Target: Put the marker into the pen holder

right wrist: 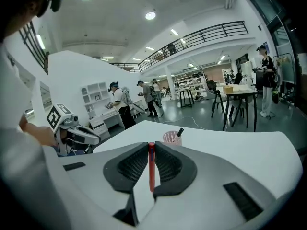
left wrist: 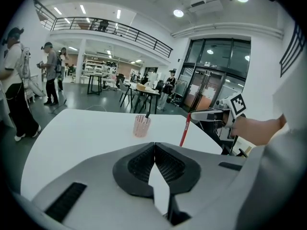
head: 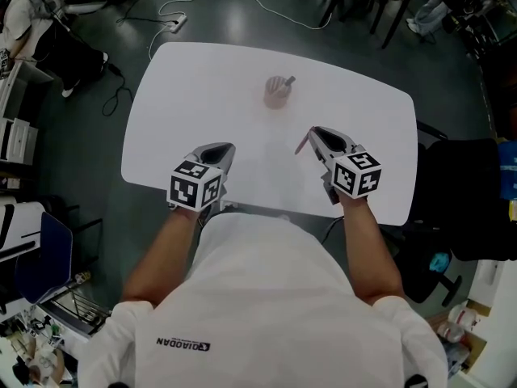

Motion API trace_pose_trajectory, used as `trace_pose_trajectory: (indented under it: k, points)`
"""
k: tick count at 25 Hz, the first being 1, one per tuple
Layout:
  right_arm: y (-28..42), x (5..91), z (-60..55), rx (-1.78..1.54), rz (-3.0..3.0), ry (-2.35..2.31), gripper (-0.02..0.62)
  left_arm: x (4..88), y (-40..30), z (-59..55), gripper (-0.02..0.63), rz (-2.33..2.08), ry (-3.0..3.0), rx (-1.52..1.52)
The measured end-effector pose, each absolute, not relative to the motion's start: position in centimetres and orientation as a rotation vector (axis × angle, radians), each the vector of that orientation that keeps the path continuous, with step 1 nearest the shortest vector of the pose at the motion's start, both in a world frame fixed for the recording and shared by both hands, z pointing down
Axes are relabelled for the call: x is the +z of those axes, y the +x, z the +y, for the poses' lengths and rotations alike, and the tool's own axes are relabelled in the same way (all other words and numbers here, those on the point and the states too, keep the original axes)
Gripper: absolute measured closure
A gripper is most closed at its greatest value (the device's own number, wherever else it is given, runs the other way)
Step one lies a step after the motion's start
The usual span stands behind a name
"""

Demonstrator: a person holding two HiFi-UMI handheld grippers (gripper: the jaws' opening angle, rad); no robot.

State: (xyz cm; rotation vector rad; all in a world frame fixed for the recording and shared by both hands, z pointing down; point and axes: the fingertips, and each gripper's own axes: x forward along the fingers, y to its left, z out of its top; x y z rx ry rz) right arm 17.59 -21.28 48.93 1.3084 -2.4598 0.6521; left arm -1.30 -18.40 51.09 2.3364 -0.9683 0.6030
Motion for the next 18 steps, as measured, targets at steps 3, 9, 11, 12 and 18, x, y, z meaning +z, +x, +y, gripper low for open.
trace_pose_trajectory:
  k: [3,9,11,12,18]
  points:
    - [16.5,49.1,-22.0,0.668,-2.466,1.301,0.534,51.2,-2.1,-18.8,0.577,-0.972,2.332,0.601]
    - [14.4,49.0,-23.8,0.696,-2.482,1.285,0.534,51.8,-3.9,-19.5,0.577,-0.992,2.307,0.581]
    - [13.8,48.8,-24.5,0.699,-2.489,1.288,0.534,52.0,-4.6,-19.6,0.577,-1.001,2.296,0.571]
    - [13.6,48.7,-24.9,0.698,-2.49,1.292,0.534,52.1,-5.0,-19.6,0.577,-1.004,2.292,0.567]
    - [12.4,47.9,-29.5,0.666,-2.487,1.338,0.534,52.6,-7.1,-20.0,0.577,-1.015,2.274,0.547]
